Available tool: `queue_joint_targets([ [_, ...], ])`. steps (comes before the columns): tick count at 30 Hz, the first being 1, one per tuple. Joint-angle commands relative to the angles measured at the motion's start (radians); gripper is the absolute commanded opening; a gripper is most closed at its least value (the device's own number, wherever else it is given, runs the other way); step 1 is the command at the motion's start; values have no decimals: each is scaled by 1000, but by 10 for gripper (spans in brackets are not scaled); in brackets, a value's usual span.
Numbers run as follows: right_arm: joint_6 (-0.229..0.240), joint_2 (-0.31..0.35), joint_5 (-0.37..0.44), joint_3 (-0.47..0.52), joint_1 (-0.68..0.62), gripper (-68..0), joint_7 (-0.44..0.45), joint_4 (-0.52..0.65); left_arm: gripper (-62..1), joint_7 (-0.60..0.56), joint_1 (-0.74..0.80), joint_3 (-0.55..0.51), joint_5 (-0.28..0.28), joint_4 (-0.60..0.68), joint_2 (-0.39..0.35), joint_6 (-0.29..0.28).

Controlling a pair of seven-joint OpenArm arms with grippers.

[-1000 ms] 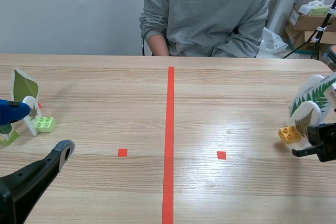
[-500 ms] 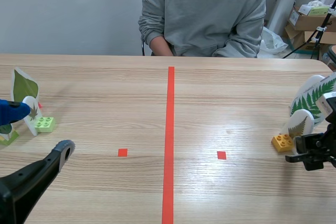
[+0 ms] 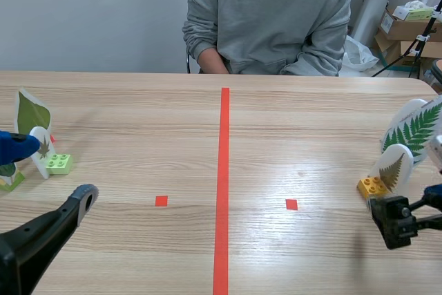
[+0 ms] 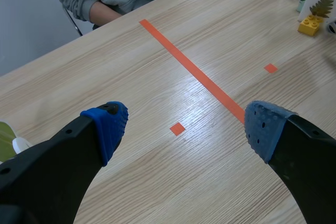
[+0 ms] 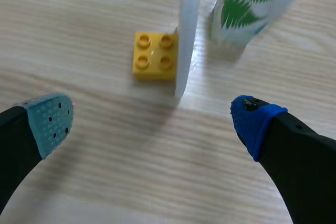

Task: Do the leaf sorting experiment

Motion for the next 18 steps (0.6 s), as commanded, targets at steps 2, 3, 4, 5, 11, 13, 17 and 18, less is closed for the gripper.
queue_joint_targets([
  [2, 55, 17, 8, 35, -79, -56, 31, 90, -127, -7, -3, 3, -9, 2, 2, 0],
  [3, 89, 17, 8, 46, -105, -56, 35, 119, -127, -7, -3, 3, -9, 2, 2, 0],
  [4, 122, 17, 8, 56, -127, -56, 35, 150, -127, -7, -3, 3, -9, 2, 2, 0],
  [5, 153, 17, 8, 64, -147, -56, 35, 180, -127, -7, -3, 3, -9, 1, 2, 0],
  [11, 254, 24, 50, 70, -192, -56, 22, 352, -127, -7, -3, 3, -9, -5, 2, 0],
  [13, 254, 24, 78, 69, -192, -56, 3, 403, -127, -7, -3, 3, -9, -5, 2, 0],
  [17, 254, 24, 129, 69, -192, -56, -30, 502, -127, -8, -3, 3, -9, -5, 2, 0],
  [18, 254, 24, 143, 69, -192, -56, -40, 525, -127, -8, -3, 3, -9, -5, 2, 0],
])
